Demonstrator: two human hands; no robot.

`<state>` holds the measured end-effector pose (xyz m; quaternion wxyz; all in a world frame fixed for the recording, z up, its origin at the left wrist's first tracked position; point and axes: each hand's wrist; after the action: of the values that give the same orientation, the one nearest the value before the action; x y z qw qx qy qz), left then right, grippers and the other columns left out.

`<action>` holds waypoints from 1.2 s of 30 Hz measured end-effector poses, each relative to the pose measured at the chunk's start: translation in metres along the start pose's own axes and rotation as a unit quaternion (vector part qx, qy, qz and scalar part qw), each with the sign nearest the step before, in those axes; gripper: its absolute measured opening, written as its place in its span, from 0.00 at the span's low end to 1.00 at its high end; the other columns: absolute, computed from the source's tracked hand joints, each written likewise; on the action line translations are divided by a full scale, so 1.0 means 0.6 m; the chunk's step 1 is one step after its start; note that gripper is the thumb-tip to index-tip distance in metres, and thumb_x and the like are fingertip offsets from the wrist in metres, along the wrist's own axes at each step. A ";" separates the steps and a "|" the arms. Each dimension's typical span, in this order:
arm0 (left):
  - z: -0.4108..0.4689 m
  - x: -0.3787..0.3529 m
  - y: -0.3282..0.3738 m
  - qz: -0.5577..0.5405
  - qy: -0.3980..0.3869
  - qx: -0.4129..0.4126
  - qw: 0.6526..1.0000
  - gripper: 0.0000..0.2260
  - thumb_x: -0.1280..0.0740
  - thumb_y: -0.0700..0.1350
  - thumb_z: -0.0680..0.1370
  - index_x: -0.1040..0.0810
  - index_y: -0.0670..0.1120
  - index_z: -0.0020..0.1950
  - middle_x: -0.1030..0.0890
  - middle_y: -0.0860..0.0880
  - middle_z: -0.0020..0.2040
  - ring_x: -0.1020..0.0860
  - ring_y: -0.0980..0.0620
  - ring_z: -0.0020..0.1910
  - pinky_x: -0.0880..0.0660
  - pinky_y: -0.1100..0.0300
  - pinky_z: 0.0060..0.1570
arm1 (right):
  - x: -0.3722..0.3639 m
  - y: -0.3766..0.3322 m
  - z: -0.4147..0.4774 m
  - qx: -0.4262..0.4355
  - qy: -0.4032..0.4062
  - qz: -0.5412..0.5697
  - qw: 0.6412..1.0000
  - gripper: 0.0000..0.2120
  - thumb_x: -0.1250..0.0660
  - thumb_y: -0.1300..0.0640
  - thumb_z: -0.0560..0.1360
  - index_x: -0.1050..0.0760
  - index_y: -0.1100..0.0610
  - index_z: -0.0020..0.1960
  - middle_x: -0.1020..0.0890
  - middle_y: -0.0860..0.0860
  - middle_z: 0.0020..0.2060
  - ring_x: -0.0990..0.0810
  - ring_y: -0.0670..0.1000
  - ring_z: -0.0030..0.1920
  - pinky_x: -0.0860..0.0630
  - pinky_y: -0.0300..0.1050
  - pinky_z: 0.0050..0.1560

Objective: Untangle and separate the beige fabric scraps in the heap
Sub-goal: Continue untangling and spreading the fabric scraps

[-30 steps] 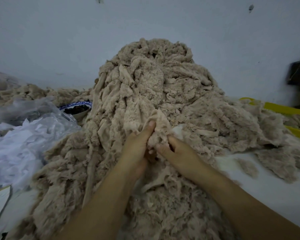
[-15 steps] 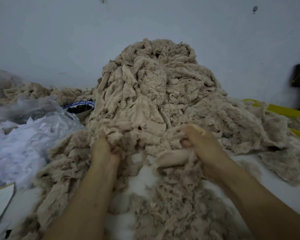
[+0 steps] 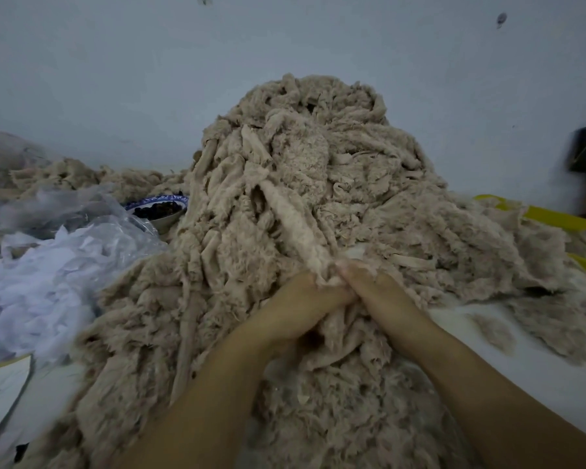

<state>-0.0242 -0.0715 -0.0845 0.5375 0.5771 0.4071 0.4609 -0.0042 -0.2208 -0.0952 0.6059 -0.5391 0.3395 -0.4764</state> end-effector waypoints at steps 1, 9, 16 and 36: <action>-0.001 0.001 -0.001 0.023 -0.018 0.002 1.000 0.10 0.29 0.49 0.76 0.15 0.43 0.50 0.14 0.41 0.47 0.16 0.45 0.50 0.20 0.53 0.56 | 0.000 -0.001 0.000 0.004 0.014 -0.019 1.000 0.20 0.35 0.29 0.69 0.16 0.44 0.42 0.13 0.47 0.43 0.15 0.45 0.47 0.23 0.42 0.51; 0.010 0.014 0.001 -0.021 0.087 0.031 0.995 0.14 0.33 0.54 0.79 0.13 0.48 0.42 0.13 0.47 0.43 0.15 0.52 0.45 0.20 0.63 0.41 | -0.002 -0.001 0.005 0.121 0.080 -0.234 0.961 0.13 0.40 0.51 0.82 0.27 0.45 0.38 0.26 0.47 0.37 0.29 0.38 0.36 0.33 0.30 0.38; 0.003 -0.003 0.004 -0.093 0.073 0.100 0.988 0.21 0.30 0.58 0.67 0.17 0.43 0.49 0.15 0.47 0.37 0.16 0.53 0.40 0.20 0.58 0.44 | 0.001 -0.005 0.000 -0.040 0.035 -0.003 0.999 0.27 0.42 0.29 0.72 0.18 0.47 0.55 0.14 0.43 0.49 0.17 0.41 0.51 0.23 0.32 0.49; 0.016 0.021 0.002 -0.156 0.135 0.053 0.977 0.08 0.30 0.47 0.79 0.16 0.43 0.47 0.14 0.44 0.42 0.15 0.51 0.39 0.21 0.63 0.34 | -0.012 -0.003 -0.007 0.072 -0.040 -0.130 0.988 0.19 0.37 0.54 0.82 0.34 0.55 0.33 0.34 0.43 0.27 0.36 0.41 0.28 0.37 0.35 0.30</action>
<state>-0.0119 -0.0617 -0.0820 0.5115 0.4662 0.5847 0.4232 -0.0107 -0.2156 -0.0951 0.5893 -0.5521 0.2065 -0.5525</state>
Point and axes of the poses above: each hand's wrist, its own z-axis towards the middle knuckle, its own x-axis out of the back of the hand, y = z × x
